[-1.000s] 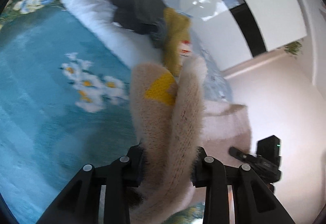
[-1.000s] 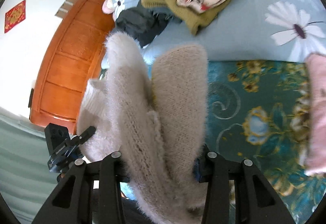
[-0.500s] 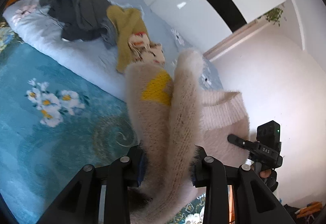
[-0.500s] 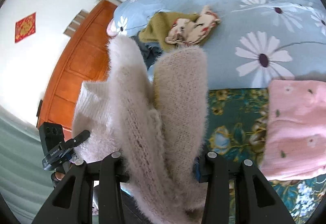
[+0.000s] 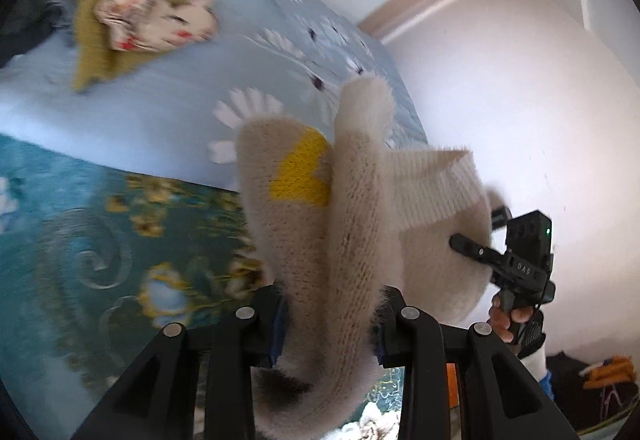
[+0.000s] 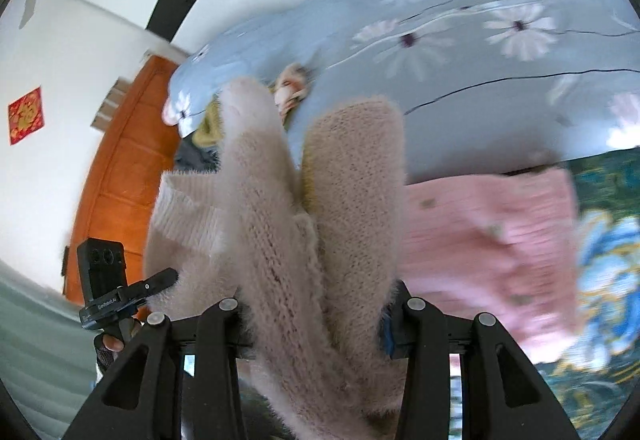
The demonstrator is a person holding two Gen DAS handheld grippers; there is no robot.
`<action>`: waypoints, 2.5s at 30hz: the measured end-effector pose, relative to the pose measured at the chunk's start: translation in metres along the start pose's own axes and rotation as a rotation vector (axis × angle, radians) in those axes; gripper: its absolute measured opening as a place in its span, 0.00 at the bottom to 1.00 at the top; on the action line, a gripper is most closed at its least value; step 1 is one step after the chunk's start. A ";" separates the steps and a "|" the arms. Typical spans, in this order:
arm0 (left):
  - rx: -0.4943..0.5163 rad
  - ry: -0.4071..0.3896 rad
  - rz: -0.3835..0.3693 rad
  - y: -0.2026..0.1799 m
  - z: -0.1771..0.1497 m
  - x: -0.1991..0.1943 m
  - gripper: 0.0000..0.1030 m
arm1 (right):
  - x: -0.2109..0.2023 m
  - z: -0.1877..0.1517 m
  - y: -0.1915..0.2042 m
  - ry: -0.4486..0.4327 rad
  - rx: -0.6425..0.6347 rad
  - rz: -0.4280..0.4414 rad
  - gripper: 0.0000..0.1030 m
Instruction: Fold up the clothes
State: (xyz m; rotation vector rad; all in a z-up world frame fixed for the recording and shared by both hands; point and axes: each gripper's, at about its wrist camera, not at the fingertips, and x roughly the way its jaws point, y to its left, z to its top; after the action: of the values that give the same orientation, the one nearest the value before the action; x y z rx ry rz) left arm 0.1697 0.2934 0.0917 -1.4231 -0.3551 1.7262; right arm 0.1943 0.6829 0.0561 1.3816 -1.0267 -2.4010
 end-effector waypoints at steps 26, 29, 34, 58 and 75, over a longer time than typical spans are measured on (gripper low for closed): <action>-0.140 0.158 0.118 0.033 -0.040 0.142 0.40 | 0.023 -0.026 -0.177 0.011 0.241 -0.022 0.45; -0.144 0.150 0.103 0.034 -0.040 0.134 0.40 | 0.021 -0.026 -0.175 0.014 0.241 -0.028 0.46; -0.123 0.102 0.113 0.037 -0.037 0.105 0.43 | 0.006 -0.033 -0.169 0.000 0.235 -0.069 0.52; 0.310 0.132 0.293 -0.050 -0.065 0.144 0.43 | 0.020 -0.079 -0.104 -0.030 -0.147 -0.488 0.53; 0.248 0.137 0.287 -0.028 -0.070 0.140 0.45 | 0.020 -0.048 -0.085 -0.082 -0.139 -0.481 0.56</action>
State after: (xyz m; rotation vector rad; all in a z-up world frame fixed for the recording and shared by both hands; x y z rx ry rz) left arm 0.2460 0.3947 -0.0044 -1.4494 0.1415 1.8122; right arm 0.2372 0.7136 -0.0288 1.6399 -0.5728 -2.8172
